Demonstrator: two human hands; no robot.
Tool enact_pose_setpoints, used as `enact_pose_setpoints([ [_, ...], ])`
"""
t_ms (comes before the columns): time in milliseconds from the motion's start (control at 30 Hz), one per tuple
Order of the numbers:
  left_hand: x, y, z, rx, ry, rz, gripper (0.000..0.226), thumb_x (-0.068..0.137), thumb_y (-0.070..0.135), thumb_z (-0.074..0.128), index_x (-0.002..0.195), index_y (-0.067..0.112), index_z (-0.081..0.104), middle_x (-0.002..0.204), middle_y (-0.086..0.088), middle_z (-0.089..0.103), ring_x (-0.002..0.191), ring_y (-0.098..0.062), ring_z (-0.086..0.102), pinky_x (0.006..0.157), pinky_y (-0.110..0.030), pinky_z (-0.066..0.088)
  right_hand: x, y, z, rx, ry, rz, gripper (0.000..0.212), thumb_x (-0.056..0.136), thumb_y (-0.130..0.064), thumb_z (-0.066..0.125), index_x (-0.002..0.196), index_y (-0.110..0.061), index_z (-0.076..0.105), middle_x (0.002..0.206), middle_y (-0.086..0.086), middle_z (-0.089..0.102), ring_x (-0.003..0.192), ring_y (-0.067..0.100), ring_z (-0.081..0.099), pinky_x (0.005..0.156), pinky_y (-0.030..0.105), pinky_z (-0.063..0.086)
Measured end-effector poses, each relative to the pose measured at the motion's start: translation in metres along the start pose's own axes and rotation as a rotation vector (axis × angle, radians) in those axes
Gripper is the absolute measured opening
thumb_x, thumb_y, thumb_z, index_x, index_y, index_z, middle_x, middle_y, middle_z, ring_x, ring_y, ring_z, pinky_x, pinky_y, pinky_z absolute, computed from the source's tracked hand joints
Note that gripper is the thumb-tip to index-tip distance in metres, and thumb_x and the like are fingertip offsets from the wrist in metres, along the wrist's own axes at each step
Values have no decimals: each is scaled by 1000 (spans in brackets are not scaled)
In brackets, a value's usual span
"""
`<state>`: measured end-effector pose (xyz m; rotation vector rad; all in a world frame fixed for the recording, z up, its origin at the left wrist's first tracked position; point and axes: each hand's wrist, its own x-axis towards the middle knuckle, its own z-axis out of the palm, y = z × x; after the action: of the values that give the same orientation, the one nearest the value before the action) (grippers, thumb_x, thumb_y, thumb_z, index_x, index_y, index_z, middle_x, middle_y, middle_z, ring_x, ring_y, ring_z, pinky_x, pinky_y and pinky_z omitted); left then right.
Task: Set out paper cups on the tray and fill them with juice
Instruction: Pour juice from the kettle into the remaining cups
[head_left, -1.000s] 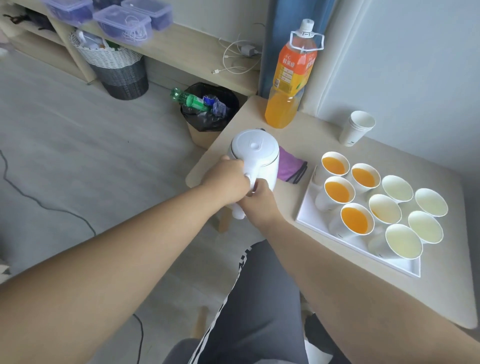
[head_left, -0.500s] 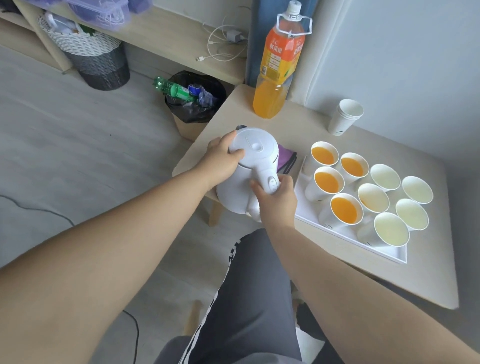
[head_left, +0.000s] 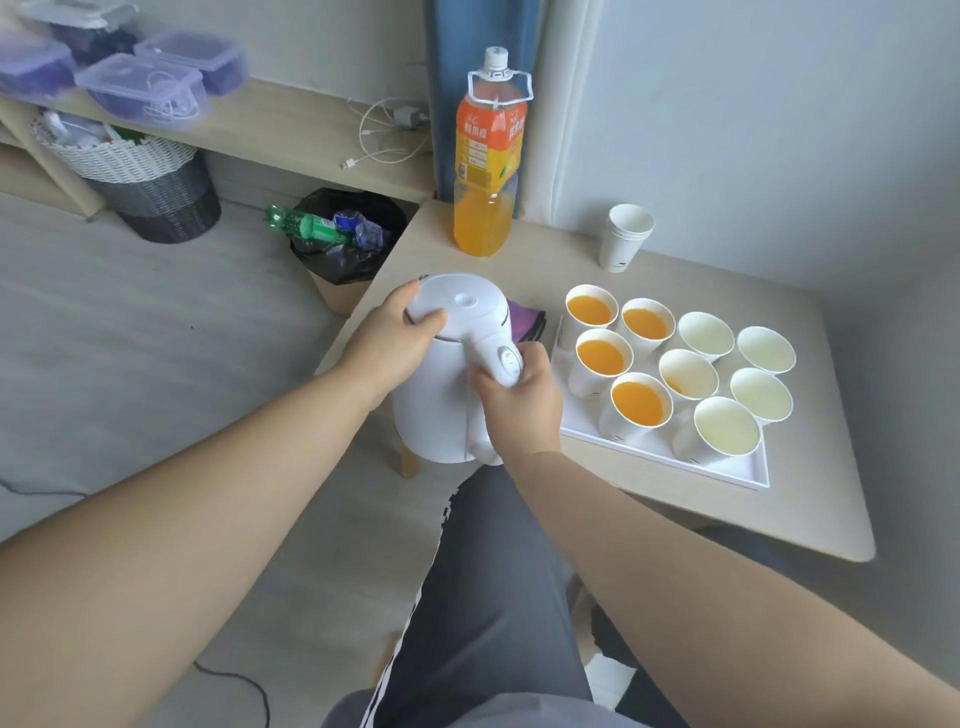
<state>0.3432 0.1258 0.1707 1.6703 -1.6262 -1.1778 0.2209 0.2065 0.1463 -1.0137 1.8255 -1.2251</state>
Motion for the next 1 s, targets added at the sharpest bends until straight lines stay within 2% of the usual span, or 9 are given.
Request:
enact_pose_setpoints([
  [133, -21, 23, -1, 62, -1, 51, 55, 93, 38, 51, 145, 25, 36, 137, 1, 50, 126, -18, 46, 101, -29, 37, -13, -17, -29, 15, 19, -36, 24, 83, -26, 67, 79, -24, 44, 72, -9, 54, 73, 15, 53, 62, 26, 40],
  [267, -50, 51, 8, 49, -33, 78, 55, 93, 40, 50, 144, 26, 37, 142, 0, 46, 124, -21, 49, 104, -43, 42, -29, -31, -69, 15, 60, -72, 30, 78, -43, 73, 78, -26, 49, 69, -14, 52, 68, 8, 52, 59, 23, 35],
  [333, -64, 65, 15, 55, -50, 96, 54, 93, 39, 50, 144, 27, 37, 143, 0, 45, 123, -24, 51, 102, -42, 44, -36, -37, -91, -12, 98, -92, 37, 76, -49, 73, 87, -19, 56, 73, -11, 57, 73, 11, 55, 61, 25, 39],
  [467, -89, 96, 33, 33, -117, 118, 50, 95, 35, 49, 143, 26, 38, 128, 2, 52, 97, -24, 62, 72, -29, 53, -42, -47, -142, -60, 135, -118, 38, 73, -50, 75, 77, -19, 54, 68, -6, 57, 65, 13, 54, 58, 27, 39],
  [600, -106, 132, 57, 23, -182, 167, 48, 95, 32, 51, 141, 22, 41, 112, -1, 54, 90, -23, 59, 82, -31, 51, -45, -62, -199, -89, 160, -133, 37, 69, -48, 78, 80, -18, 60, 65, -4, 59, 61, 15, 53, 62, 30, 42],
  [767, -120, 165, 92, 82, -279, 234, 46, 93, 36, 54, 137, 23, 46, 111, -3, 57, 99, -26, 63, 92, -36, 52, -42, -66, -261, -117, 202, -162, 32, 65, -44, 82, 74, -21, 63, 55, -6, 57, 55, 14, 52, 62, 31, 45],
  [867, -120, 188, 109, 249, -275, 367, 45, 90, 43, 57, 131, 23, 53, 121, -3, 55, 104, -23, 59, 92, -34, 51, -34, -68, -293, -151, 210, -170, 34, 64, -42, 84, 77, -17, 66, 61, -1, 59, 58, 15, 53, 62, 32, 44],
  [933, -117, 204, 120, 369, -240, 476, 45, 89, 46, 58, 126, 21, 57, 129, -3, 52, 109, -21, 53, 93, -30, 44, -28, -72, -309, -176, 193, -164, 37, 63, -41, 85, 82, -15, 68, 64, 1, 59, 58, 16, 53, 62, 30, 44],
  [1000, -110, 219, 134, 392, -261, 548, 51, 87, 47, 60, 131, 21, 53, 136, -2, 48, 118, -20, 49, 96, -29, 39, -21, -75, -325, -204, 177, -151, 34, 64, -41, 84, 79, -16, 66, 61, 0, 56, 53, 15, 48, 58, 26, 42],
])
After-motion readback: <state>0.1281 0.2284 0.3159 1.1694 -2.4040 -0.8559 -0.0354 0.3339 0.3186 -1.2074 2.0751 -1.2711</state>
